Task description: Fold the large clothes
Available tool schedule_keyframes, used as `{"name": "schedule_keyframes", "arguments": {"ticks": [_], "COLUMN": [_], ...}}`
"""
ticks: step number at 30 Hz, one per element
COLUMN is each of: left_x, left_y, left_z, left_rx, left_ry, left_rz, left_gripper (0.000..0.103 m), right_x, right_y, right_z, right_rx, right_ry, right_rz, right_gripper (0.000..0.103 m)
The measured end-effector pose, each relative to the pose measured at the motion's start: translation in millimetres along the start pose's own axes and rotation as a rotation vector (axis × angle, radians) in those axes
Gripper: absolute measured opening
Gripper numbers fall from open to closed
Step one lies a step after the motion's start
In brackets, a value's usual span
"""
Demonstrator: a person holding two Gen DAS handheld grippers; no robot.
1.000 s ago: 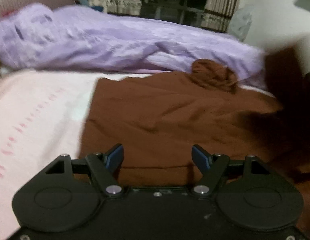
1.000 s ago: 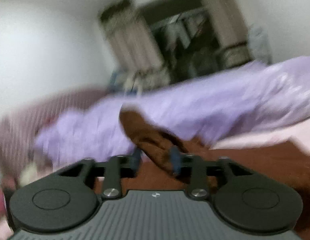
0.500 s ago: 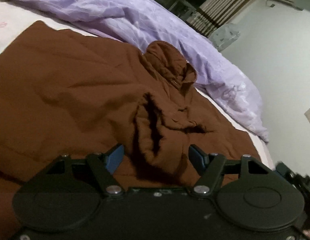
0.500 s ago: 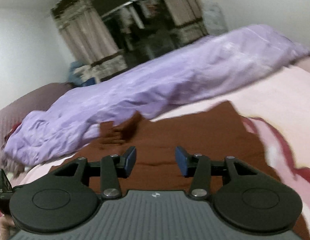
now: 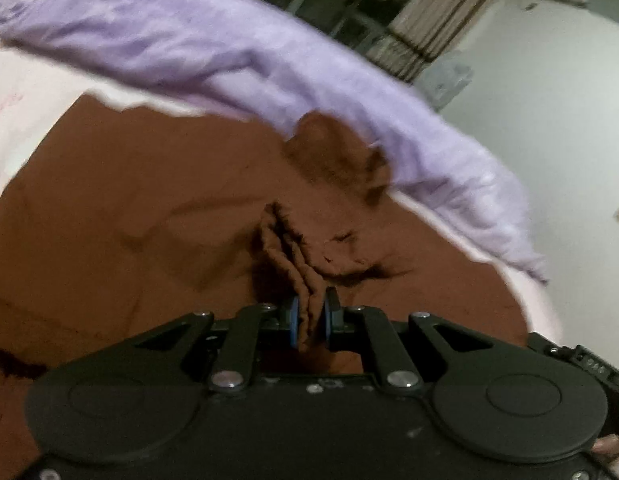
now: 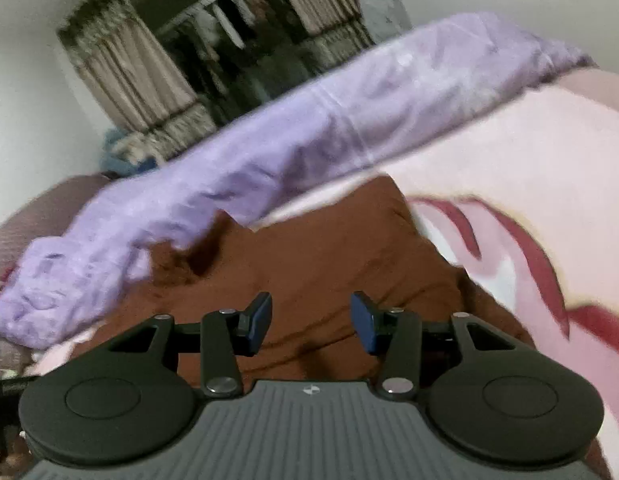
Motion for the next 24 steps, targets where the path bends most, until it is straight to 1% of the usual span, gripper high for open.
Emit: {"name": "schedule_keyframes", "arguments": {"ticks": [2,3,5,7,9,10,11,12,13,15,17,18,20,22,24], "left_x": [-9.0,-11.5,-12.7,-7.9,-1.4,1.9,6.4,11.0,16.9,26.4,36.1,40.0,42.2,39.3,32.5], "left_y": [12.0,15.0,17.2,14.6,3.0,-6.4,-16.7,-26.7,-35.3,-41.7,-36.0,-29.3,-13.6,4.7,19.5], "left_z": [-4.7,-6.6,-7.4,-3.8,-0.9,0.6,2.7,3.9,5.9,9.0,9.0,7.6,3.1,-2.0,-8.5], "left_rx": [-0.012,-0.014,-0.012,-0.011,0.018,0.047,0.085,0.123,0.154,0.169,0.149,0.136,0.109,0.069,0.043], "left_ry": [-0.019,-0.025,-0.009,0.025,0.063,0.085,0.114,0.147,0.174,0.203,0.234,0.251,0.273,0.272,0.272], "left_rz": [0.01,0.008,0.015,0.034,0.079,0.116,0.154,0.175,0.18,0.153,0.122,0.122,0.139,0.156,0.19], "left_gripper": [0.012,0.015,0.018,0.024,0.046,0.048,0.048,0.049,0.051,0.052,0.052,0.052,0.052,0.052,0.053], "right_x": [6.2,10.4,17.4,19.1,16.5,15.5,12.8,8.5,3.5,-7.2,-15.3,-18.0,-18.4,-14.0,-4.0], "right_y": [12.4,17.9,25.0,23.6,19.2,16.5,12.0,5.7,0.2,-9.7,-12.6,-11.4,-5.4,3.0,13.0], "right_z": [-5.9,-9.0,-12.3,-12.3,-8.5,-6.4,-3.5,-1.2,1.2,5.5,8.6,9.6,9.2,7.4,5.5], "right_rx": [-0.029,-0.043,-0.056,-0.055,-0.06,-0.058,-0.049,-0.029,-0.005,0.05,0.08,0.082,0.065,0.036,0.005], "right_ry": [0.009,0.014,0.025,0.031,0.024,0.018,0.01,-0.011,-0.038,-0.102,-0.154,-0.171,-0.185,-0.181,-0.173], "right_rz": [-0.018,-0.023,-0.017,-0.004,-0.006,-0.009,-0.011,-0.011,-0.017,-0.049,-0.082,-0.097,-0.106,-0.123,-0.154], "right_gripper": [0.052,0.048,0.044,0.044,0.044,0.045,0.046,0.047,0.048,0.05,0.05,0.05,0.05,0.05,0.05]}}
Point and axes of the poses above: each gripper's, at about its wrist camera, not at the fingertips, and y roughly the way its jaws point, x to its right, z to its top, the point moved 4 cm from there along y, roughly the way its jaws point, and after that the axes turned 11 degrees about -x, right-handed, at the moved point
